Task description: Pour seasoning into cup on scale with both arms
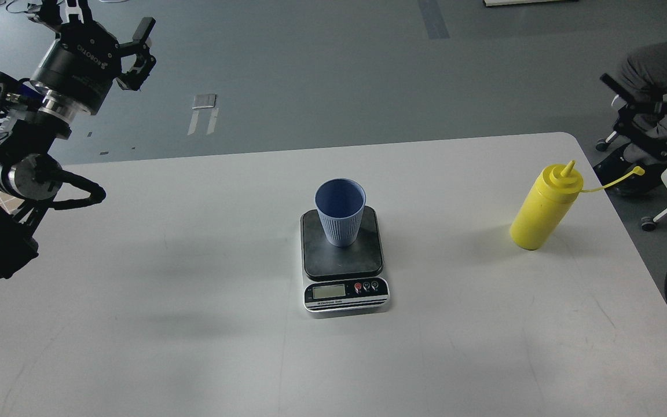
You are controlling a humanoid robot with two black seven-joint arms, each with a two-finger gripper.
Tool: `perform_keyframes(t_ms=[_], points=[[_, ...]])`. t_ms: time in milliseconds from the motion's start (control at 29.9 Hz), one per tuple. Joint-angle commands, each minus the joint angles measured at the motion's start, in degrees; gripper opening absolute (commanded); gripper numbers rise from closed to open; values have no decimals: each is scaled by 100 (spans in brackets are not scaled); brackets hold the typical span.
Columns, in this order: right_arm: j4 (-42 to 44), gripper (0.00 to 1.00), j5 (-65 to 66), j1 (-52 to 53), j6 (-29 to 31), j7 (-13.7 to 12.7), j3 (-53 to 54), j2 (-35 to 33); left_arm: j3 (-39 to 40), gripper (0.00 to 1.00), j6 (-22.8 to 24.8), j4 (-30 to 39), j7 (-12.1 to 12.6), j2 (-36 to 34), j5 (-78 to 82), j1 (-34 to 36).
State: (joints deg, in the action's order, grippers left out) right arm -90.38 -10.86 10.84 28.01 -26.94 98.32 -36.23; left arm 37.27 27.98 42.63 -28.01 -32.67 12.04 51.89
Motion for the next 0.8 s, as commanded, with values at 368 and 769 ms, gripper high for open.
perform_keyframes(t_ms=[368, 769], points=[[3964, 100, 180, 4338, -1, 48, -2695, 1414, 9, 98, 2, -79, 1, 59, 0, 260], [5785, 100, 1692, 5121, -1, 232, -2721, 3130, 35, 98, 2, -159, 1, 331, -9, 375]])
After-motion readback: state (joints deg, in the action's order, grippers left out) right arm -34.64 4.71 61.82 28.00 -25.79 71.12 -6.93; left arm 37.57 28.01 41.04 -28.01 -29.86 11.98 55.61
